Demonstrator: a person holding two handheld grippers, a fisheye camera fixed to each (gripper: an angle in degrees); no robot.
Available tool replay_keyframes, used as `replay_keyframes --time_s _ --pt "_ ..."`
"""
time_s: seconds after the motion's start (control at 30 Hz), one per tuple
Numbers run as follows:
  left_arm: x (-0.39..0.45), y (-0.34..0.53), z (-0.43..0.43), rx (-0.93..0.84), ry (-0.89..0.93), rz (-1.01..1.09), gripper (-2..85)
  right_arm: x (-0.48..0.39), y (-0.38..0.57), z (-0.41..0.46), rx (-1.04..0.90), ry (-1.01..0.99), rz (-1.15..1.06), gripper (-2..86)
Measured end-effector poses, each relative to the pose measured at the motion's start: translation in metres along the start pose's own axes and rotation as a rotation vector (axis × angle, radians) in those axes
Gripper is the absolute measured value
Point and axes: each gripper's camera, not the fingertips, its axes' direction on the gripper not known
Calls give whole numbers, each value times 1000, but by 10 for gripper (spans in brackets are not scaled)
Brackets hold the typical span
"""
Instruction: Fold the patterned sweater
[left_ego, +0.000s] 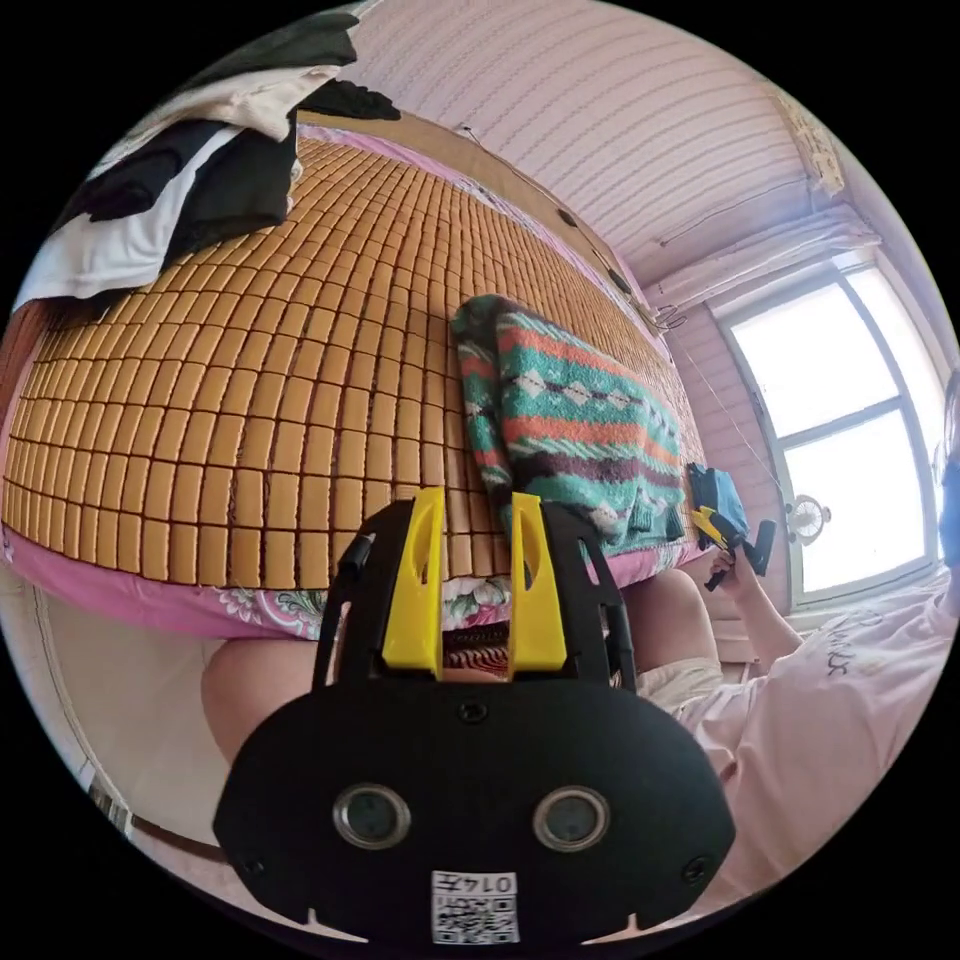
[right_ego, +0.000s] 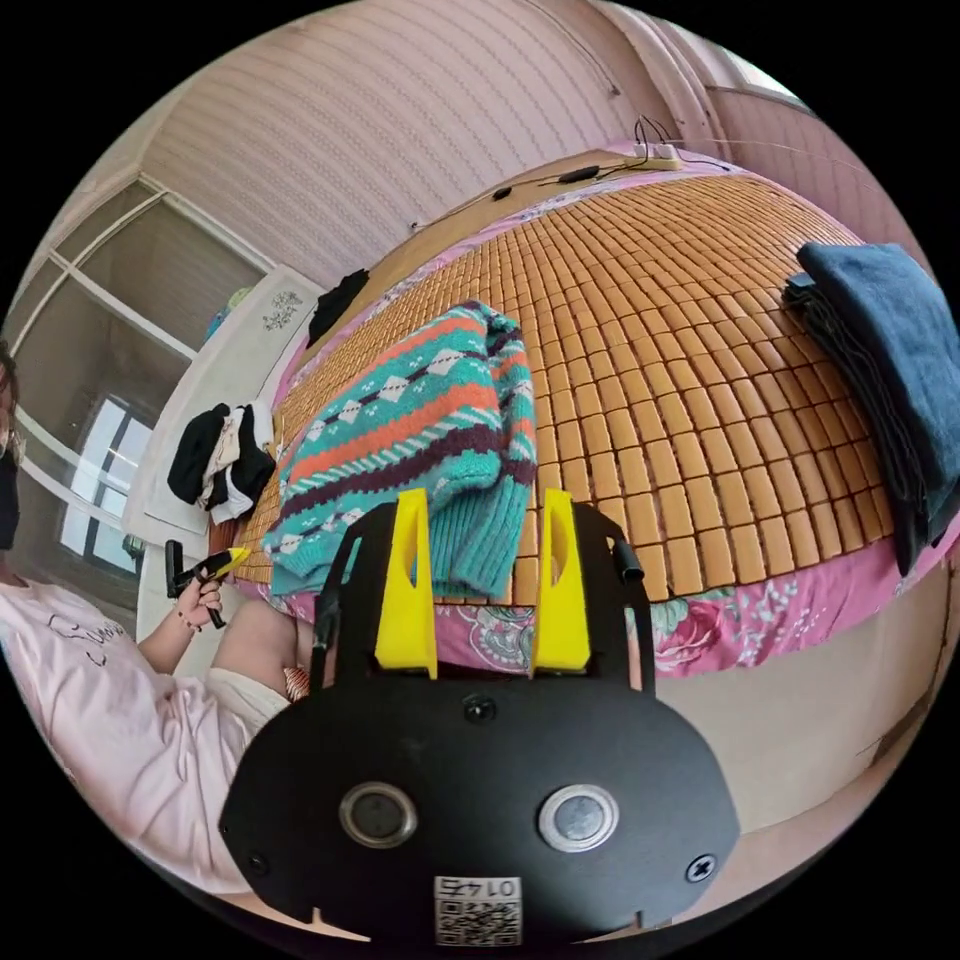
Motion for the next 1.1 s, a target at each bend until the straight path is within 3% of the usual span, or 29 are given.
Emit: replay_keyframes --time_s 0.17,0.3,0.43,0.57,0.77,0.8,0.87,1.0,1.1 --pt "25 -14 39 11 35 -15 148 -32 -13 38 -54 130 -49 134" --pt "35 -24 81 -86 104 -10 90 -41 -24 51 -157 120 -13 78" --pt "44 -20 57 -59 48 58 19 -45 -24 13 -93 22 -38 61" --pt "38 3 39 -32 -107 40 -6 -29 -15 27 -209 39 -32 52" --pt "69 37 57 -6 -13 45 12 -46 -5 72 -213 151 -69 34" --pt "83 41 63 10 -11 58 85 -52 -4 75 -211 166 -88 33" --pt "96 41 86 -54 -27 39 127 -61 -2 79 -204 183 -120 31" --pt "122 56 140 -86 -188 178 92 -81 -8 93 -267 221 -117 29" --pt "122 57 142 -101 -184 164 83 -105 -4 103 -322 258 -178 28"
